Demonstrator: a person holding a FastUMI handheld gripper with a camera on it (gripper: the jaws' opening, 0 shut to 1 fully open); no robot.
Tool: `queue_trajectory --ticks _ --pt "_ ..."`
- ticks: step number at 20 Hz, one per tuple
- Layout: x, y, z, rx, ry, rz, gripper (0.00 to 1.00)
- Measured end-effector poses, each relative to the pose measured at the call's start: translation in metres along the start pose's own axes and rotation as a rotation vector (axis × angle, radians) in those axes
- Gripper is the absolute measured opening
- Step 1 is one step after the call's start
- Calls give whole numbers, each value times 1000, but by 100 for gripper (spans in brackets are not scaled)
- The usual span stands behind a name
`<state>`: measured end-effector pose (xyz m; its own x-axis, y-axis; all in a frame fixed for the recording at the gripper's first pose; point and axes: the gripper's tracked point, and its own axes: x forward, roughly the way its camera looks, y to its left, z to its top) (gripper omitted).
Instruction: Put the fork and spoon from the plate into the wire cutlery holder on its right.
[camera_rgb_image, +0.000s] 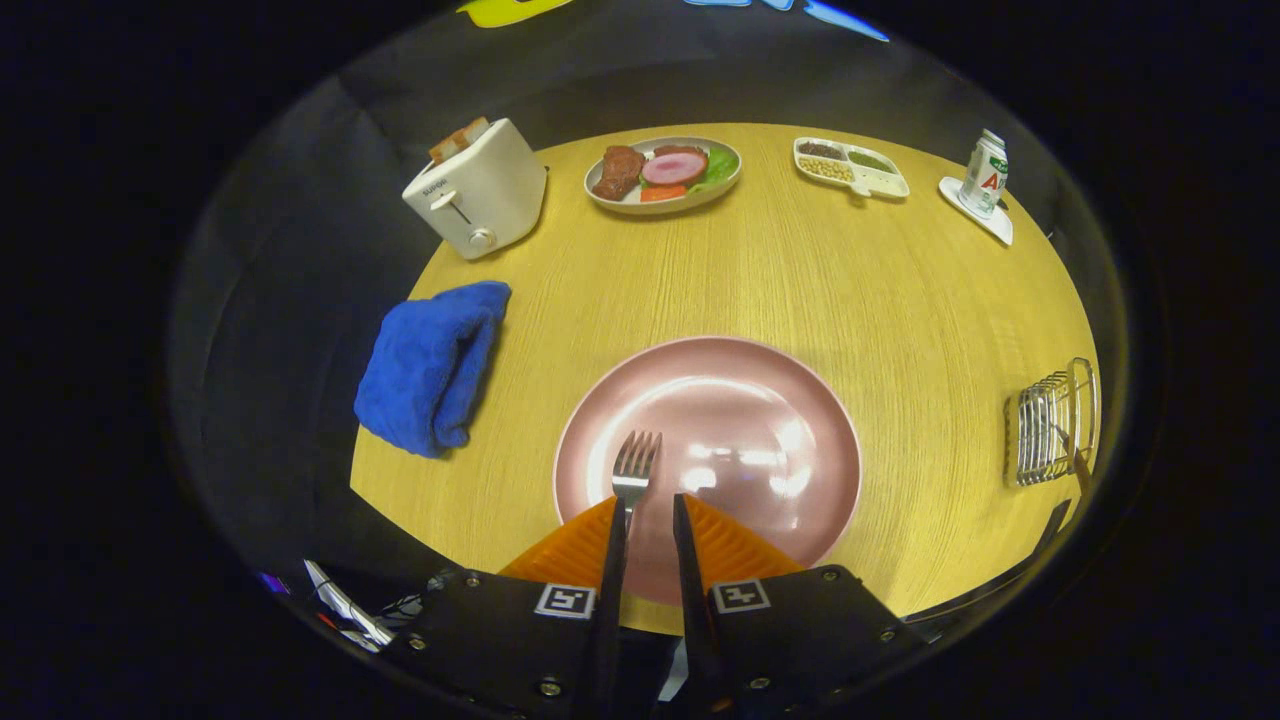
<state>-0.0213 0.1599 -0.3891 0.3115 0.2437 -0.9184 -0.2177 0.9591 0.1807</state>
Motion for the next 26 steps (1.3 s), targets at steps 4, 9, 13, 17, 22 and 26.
queue_trajectory --ticks 4,9,13,17,22,26 --pt "13 8 -13 -3 46 7 28" --pt "30 9 -24 -10 90 -11 28" --pt "41 6 -37 3 131 -25 28" --pt "44 3 -42 10 145 -32 28" --pt "39 2 -43 20 158 -12 2" --pt "34 5 -38 14 127 18 2"
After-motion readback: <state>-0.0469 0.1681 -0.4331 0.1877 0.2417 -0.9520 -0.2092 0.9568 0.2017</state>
